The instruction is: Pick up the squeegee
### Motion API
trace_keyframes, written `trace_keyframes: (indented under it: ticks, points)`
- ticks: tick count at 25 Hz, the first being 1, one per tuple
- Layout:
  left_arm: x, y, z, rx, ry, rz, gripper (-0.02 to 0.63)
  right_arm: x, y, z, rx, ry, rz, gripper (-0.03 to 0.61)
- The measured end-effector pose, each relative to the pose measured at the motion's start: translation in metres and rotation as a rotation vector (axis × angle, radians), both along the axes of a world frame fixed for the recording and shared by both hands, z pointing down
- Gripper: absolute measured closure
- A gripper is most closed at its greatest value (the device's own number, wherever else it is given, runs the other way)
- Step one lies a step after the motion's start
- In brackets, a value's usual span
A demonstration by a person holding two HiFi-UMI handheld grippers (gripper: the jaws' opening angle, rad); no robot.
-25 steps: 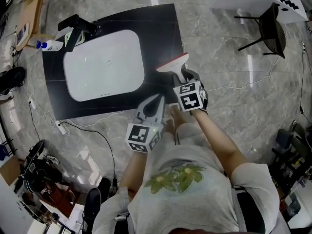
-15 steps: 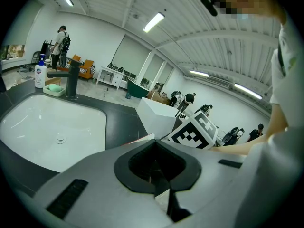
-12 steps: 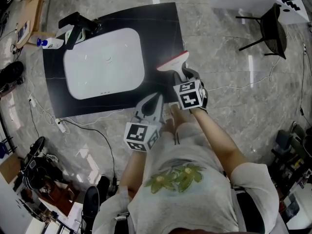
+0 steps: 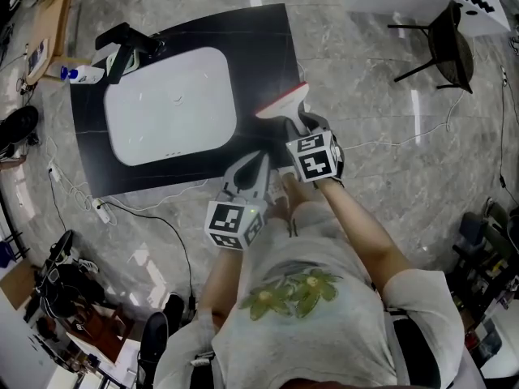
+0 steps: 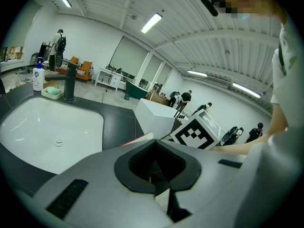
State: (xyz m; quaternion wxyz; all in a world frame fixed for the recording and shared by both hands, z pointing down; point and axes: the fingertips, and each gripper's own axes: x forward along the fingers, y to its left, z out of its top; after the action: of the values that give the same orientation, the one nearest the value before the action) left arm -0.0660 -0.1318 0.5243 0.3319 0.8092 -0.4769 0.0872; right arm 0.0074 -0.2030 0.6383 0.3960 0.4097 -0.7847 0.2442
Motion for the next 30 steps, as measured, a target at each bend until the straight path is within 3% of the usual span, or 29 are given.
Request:
trace_keyframes:
  ticks: [15, 23, 30]
  points:
    - [0.001, -0.007, -0.047, 0.129, -0.038, 0.016, 0.604, -0.002, -0.005, -0.070, 0.106, -0.053, -0.019, 0.472]
    - [0.007, -0.019, -0.088, 0.233, -0.030, 0.023, 0.604, -0.004, -0.010, -0.118, 0.200, -0.073, -0.061, 0.471]
    - [0.003, -0.019, -0.115, 0.290, -0.042, 0.013, 0.604, -0.020, -0.002, -0.183, 0.312, -0.155, -0.123, 0.471]
